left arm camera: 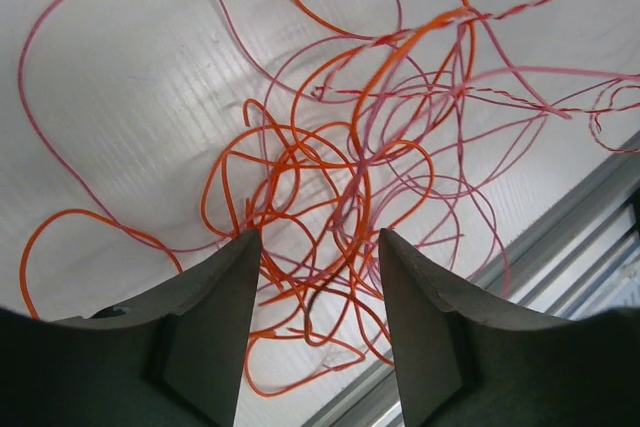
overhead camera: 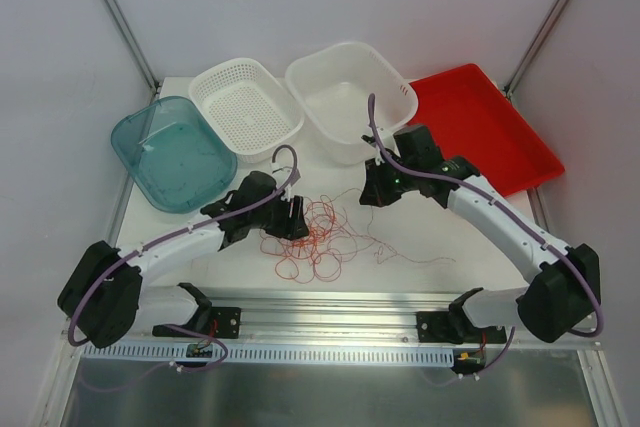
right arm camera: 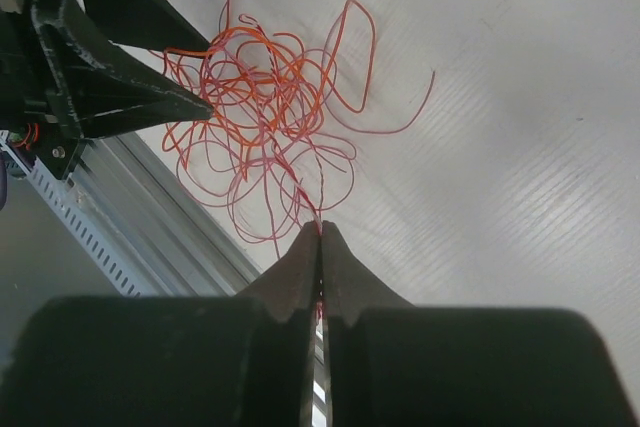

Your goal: Untangle the cables

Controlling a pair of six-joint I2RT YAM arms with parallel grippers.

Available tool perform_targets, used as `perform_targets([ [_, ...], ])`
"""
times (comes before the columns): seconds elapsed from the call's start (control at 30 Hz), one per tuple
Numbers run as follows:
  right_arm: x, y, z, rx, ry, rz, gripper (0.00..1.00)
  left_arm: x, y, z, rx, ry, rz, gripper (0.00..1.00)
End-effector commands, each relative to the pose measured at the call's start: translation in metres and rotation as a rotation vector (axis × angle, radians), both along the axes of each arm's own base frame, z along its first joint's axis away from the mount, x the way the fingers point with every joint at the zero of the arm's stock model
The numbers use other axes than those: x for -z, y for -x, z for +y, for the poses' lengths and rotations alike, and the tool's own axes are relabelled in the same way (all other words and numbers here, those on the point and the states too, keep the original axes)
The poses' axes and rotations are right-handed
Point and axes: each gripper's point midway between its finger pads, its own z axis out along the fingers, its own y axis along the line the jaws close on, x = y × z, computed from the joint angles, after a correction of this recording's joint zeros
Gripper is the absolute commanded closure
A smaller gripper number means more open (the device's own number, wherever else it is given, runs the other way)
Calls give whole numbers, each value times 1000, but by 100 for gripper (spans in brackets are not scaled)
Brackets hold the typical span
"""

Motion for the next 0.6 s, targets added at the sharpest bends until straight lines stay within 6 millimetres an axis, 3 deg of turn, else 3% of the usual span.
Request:
perform_targets([
  [0.0, -17, 1, 5, 2, -50, -35, 99, -9, -24, -12, -39, 20, -74, 50],
  [0.17, -25, 3, 7, -6, -70, -39, 99, 3, -35, -18, -81, 22, -58, 66],
  [0.3, -27, 7, 7, -12, -68, -38, 99, 0, -44, -24, -111, 54, -68, 76],
  [0.37, -26, 9, 7, -14, -77, -34, 99, -1, -47, -26, -122, 67, -70, 88],
  [0.4, -27, 10, 7, -13, -82, -35, 99, -1, -48, -26, -131, 64, -69, 100],
  [0.5, -32, 11, 4, 2, -80, -44, 99, 4, -53, -16, -184, 32, -80, 100],
  [0.57, -40, 10, -9, 48, -44, -76, 99, 12, -53, -4, -231, -5, -71, 100],
])
